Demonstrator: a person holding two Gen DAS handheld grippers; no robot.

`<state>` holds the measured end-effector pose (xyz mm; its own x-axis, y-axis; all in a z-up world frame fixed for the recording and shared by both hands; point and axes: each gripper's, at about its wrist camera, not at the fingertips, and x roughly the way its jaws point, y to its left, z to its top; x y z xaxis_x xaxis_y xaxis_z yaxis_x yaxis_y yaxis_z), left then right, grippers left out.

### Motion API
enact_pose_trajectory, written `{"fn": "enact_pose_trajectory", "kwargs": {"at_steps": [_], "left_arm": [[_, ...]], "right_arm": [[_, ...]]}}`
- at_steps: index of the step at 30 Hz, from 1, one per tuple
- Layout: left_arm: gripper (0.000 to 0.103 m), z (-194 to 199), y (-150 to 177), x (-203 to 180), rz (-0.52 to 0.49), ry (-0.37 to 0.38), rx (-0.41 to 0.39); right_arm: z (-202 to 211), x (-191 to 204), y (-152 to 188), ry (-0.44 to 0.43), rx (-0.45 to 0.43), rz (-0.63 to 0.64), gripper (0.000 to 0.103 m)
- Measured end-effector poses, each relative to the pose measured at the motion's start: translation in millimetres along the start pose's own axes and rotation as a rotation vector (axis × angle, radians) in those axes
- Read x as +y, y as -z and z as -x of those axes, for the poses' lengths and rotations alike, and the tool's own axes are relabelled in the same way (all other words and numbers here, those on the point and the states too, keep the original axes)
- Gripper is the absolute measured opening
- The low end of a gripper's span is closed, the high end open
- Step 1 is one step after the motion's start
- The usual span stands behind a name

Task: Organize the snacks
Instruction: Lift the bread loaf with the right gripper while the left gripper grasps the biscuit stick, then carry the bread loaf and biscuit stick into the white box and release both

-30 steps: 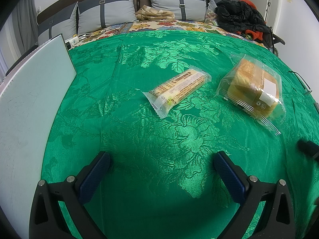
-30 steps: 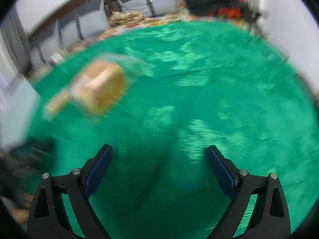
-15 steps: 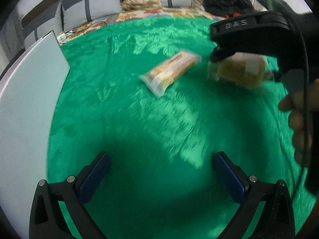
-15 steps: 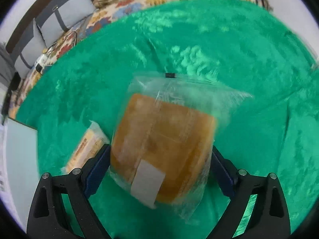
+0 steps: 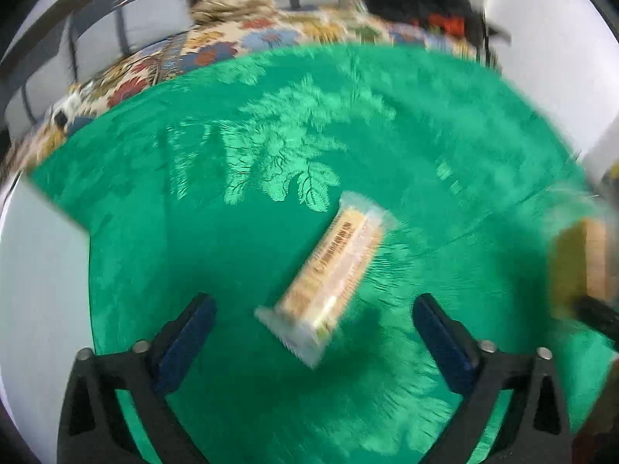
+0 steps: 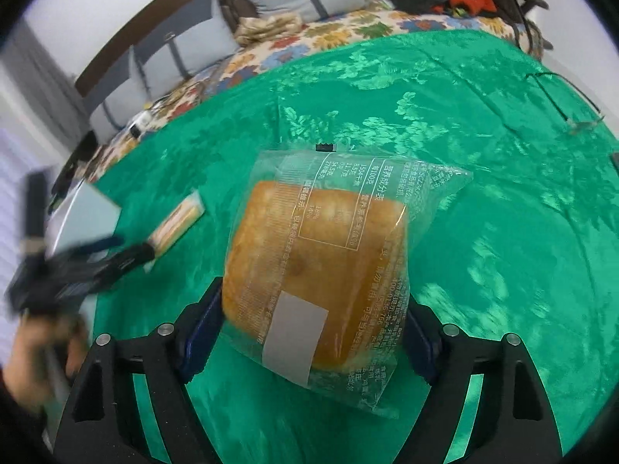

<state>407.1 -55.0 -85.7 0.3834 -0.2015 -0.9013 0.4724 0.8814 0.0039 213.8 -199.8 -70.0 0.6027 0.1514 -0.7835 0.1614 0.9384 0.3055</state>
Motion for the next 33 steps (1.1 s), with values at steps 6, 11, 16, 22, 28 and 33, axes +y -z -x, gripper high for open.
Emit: {"fn": "enact_pose_trajectory", "kwargs": {"at_steps": [6, 11, 16, 22, 28, 33], "left_arm": [[0.029, -6.5, -6.1, -8.7, -0.003, 0.027, -0.021], [0.029, 33.9, 11.8, 1.6, 0.149, 0.122, -0.130], [0.029, 140.4, 50.2, 33.4, 0.284, 0.250, -0.292], [0.029, 268.4, 134.3, 119.8, 0.367, 0.148, -0.403], [0.033, 296.9, 241.1, 207.4, 0.461, -0.176, -0.300], [0.082, 293.2, 313.5, 235.0, 0.526, -0.350, -0.235]], "right_arm": [[32.2, -21.4, 25.6, -0.003, -0.005, 0.040, 0.083], [47.9, -16.8, 29.3, 0.004, -0.021, 0.096, 0.083], [74.3, 30.6, 16.0, -0.064, -0.051, 0.188, 0.083], [104.9, 166.6, 2.9, -0.289, -0.063, 0.367, 0.083], [98.6, 320.5, 36.6, -0.496, 0.044, 0.551, 0.083], [60.4, 400.7, 88.7, -0.534, 0.233, 0.637, 0.085]]}}
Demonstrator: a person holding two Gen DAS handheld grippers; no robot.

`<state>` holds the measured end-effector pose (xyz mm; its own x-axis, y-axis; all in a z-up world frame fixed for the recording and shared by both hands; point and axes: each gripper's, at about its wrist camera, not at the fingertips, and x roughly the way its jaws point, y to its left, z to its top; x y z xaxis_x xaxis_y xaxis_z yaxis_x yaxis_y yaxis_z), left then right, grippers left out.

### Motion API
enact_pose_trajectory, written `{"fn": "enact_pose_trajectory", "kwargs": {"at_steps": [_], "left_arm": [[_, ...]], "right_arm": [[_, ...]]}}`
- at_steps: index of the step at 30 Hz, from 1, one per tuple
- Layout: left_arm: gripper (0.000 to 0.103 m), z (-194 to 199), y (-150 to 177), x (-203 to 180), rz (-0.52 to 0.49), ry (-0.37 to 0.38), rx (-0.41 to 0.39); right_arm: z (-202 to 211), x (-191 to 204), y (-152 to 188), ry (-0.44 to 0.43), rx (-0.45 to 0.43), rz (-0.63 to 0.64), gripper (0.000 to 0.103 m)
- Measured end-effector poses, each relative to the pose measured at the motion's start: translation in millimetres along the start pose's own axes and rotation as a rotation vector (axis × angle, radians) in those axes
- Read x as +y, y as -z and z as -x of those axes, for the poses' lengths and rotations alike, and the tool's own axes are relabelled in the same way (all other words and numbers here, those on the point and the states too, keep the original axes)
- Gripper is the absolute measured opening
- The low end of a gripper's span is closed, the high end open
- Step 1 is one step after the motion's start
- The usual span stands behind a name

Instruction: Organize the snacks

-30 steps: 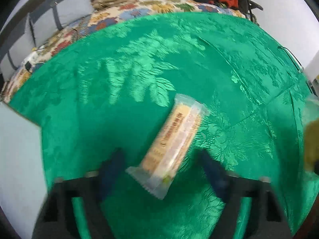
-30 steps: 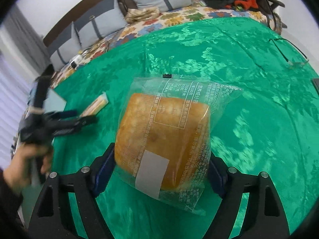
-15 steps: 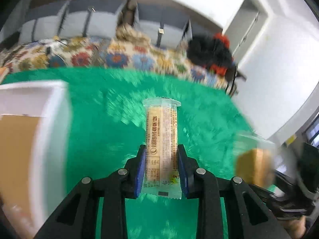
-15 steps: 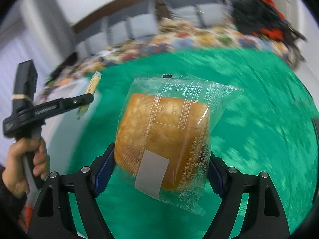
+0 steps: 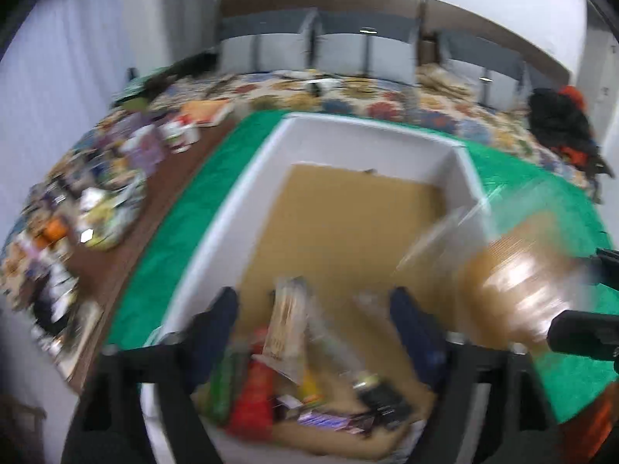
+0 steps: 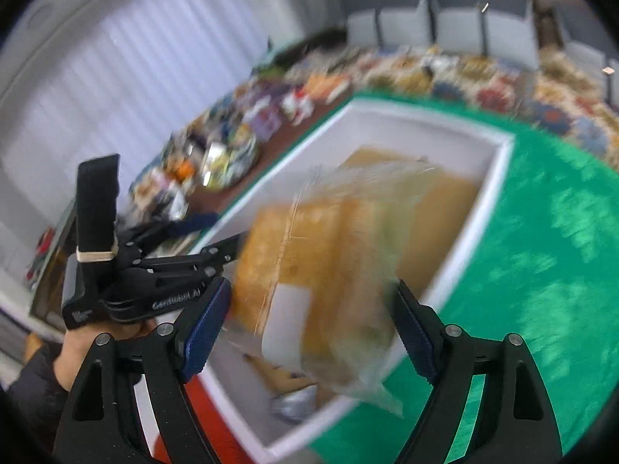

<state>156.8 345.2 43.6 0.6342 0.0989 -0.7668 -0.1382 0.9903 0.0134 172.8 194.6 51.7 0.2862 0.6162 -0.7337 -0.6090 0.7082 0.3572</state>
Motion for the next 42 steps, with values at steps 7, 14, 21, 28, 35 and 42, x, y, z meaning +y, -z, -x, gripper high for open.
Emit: {"fn": "enact_pose_trajectory", "kwargs": {"at_steps": [7, 14, 21, 28, 35, 42], "left_arm": [[0.096, 33.1, 29.3, 7.2, 0.024, -0.205, -0.090], [0.103, 79.8, 45.5, 8.9, 0.152, -0.166, -0.108], [0.103, 92.7, 60.4, 18.0, 0.249, -0.154, -0.105], [0.103, 103.9, 66.2, 16.2, 0.185, -0.245, -0.088], [0.103, 112.5, 67.6, 16.2, 0.193, -0.218, -0.104], [0.103, 111.3, 72.1, 12.1, 0.212, -0.199, -0.090]], "right_arm": [[-6.0, 15.7, 4.6, 0.075, 0.024, 0.040, 0.085], [13.6, 41.9, 11.3, 0.248, -0.021, 0.113, 0.085], [10.6, 50.0, 38.3, 0.301, 0.005, 0.121, 0.085], [10.8, 59.2, 49.6, 0.330, 0.013, 0.134, 0.085], [9.0, 68.9, 53.1, 0.328, 0.011, 0.147, 0.085], [9.3, 71.2, 53.1, 0.327, 0.007, 0.149, 0.085]]}}
